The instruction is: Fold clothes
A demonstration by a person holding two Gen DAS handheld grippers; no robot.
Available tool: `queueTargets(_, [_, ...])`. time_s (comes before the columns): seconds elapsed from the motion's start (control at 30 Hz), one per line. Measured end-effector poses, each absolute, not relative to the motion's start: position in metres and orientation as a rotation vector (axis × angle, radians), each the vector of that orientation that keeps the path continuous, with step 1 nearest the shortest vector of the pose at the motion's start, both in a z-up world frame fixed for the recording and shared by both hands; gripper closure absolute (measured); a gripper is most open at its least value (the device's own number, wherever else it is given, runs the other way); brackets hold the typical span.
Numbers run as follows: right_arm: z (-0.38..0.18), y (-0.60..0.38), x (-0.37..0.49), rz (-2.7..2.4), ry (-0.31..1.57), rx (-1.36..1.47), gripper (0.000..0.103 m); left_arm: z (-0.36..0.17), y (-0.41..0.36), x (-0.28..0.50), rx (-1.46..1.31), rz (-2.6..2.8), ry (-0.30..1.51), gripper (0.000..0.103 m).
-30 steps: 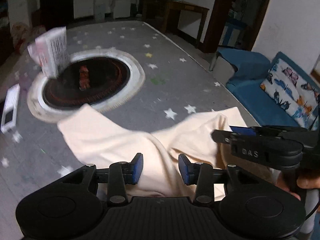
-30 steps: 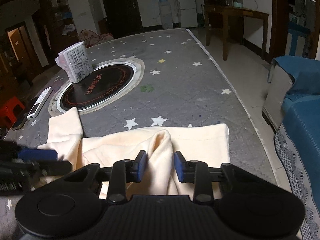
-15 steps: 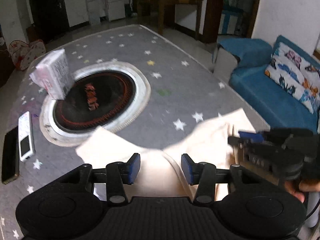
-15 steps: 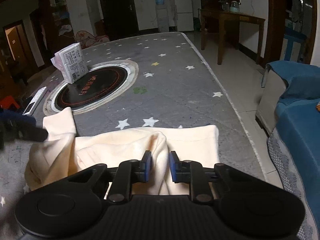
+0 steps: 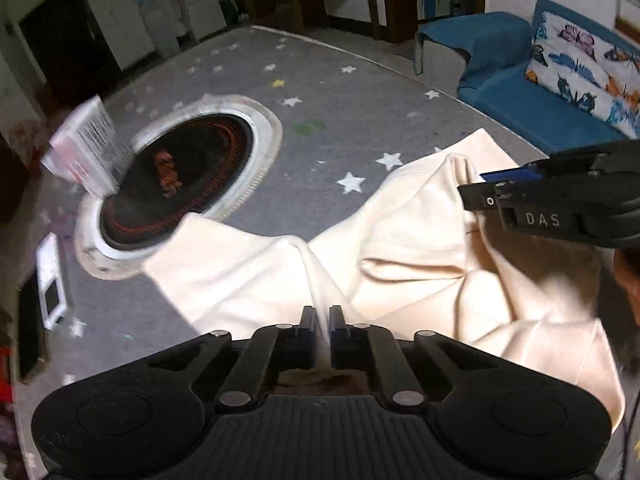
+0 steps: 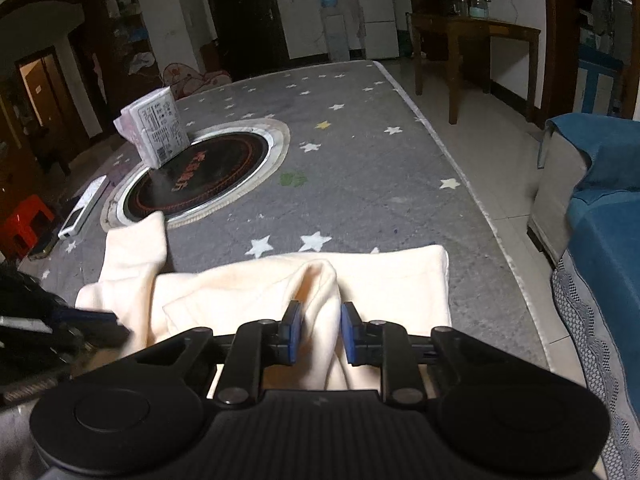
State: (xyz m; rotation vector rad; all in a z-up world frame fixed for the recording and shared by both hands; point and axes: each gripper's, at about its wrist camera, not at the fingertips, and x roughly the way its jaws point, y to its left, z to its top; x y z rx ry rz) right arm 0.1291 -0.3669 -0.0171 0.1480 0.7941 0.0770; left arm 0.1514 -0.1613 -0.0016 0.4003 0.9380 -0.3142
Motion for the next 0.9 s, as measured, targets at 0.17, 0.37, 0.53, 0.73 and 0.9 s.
queueTargets(0.17, [-0.016, -0.362, 0.13, 0.077, 0.795, 0.124, 0.083, 0.009, -0.151, 0.152, 0.388, -0.261, 0.911, 0.1])
queueTargets(0.37, [-0.02, -0.359, 0.13, 0.052, 0.792, 0.115, 0.083, 0.012, -0.137, 0.156, 0.274, -0.259, 0.891, 0.1])
queueTargets(0.53, [-0.016, -0.356, 0.126, 0.039, 0.771, 0.101, 0.089, 0.01, -0.128, 0.154, 0.203, -0.274, 0.888, 0.095])
queueTargets(0.73, [-0.009, -0.36, 0.121, 0.056, 0.755, 0.106, 0.088, 0.018, -0.13, 0.148, 0.151, -0.311, 0.859, 0.081])
queueTargets(0.9, [-0.01, -0.365, 0.122, 0.06, 0.757, 0.128, 0.087, 0.016, -0.142, 0.157, 0.122, -0.309, 0.866, 0.057])
